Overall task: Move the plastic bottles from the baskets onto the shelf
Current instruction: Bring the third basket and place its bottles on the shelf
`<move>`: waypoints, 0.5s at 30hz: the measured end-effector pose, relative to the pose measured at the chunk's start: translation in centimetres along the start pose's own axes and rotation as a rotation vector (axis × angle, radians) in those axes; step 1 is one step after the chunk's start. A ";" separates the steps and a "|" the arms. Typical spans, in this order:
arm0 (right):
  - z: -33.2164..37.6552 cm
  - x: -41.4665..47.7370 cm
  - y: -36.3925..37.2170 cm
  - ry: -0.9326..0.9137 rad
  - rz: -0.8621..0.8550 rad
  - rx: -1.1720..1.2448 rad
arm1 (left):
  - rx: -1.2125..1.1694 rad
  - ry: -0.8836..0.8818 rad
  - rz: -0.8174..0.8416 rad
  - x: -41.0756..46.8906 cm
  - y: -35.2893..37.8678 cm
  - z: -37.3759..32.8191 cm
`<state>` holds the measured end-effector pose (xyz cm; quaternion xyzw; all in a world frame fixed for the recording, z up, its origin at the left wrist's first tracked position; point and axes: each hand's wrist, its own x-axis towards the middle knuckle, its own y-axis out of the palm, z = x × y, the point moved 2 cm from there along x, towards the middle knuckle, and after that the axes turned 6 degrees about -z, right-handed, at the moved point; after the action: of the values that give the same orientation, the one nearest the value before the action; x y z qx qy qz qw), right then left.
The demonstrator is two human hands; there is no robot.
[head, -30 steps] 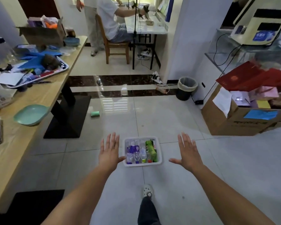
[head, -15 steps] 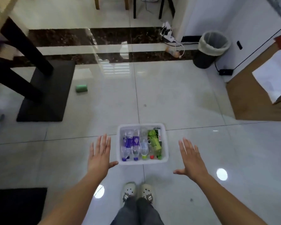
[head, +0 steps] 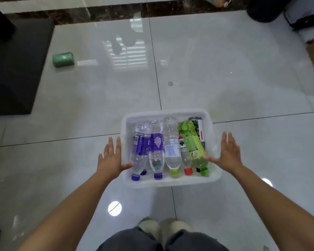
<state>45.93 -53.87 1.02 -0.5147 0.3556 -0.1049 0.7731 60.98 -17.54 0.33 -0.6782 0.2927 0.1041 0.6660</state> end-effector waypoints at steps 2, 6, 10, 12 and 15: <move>0.1 1.8 0.8 0.004 0.021 0.032 | -0.058 0.043 0.048 1.9 1.4 -0.5; 0.4 4.2 1.7 0.174 0.107 0.501 | -0.197 0.092 0.151 3.9 2.2 -0.6; 1.0 5.6 2.1 0.400 0.133 0.800 | -0.447 0.054 0.189 5.1 1.7 -0.4; 1.2 5.9 2.2 0.450 0.134 0.873 | -0.562 0.019 0.200 5.1 1.2 -0.7; -0.7 7.0 3.4 0.532 0.141 1.045 | -0.654 -0.062 0.212 4.8 1.0 -1.0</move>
<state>49.84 -56.54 -5.21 0.0034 0.4716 -0.3401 0.8136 64.10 -19.67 -2.94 -0.8181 0.2923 0.2816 0.4074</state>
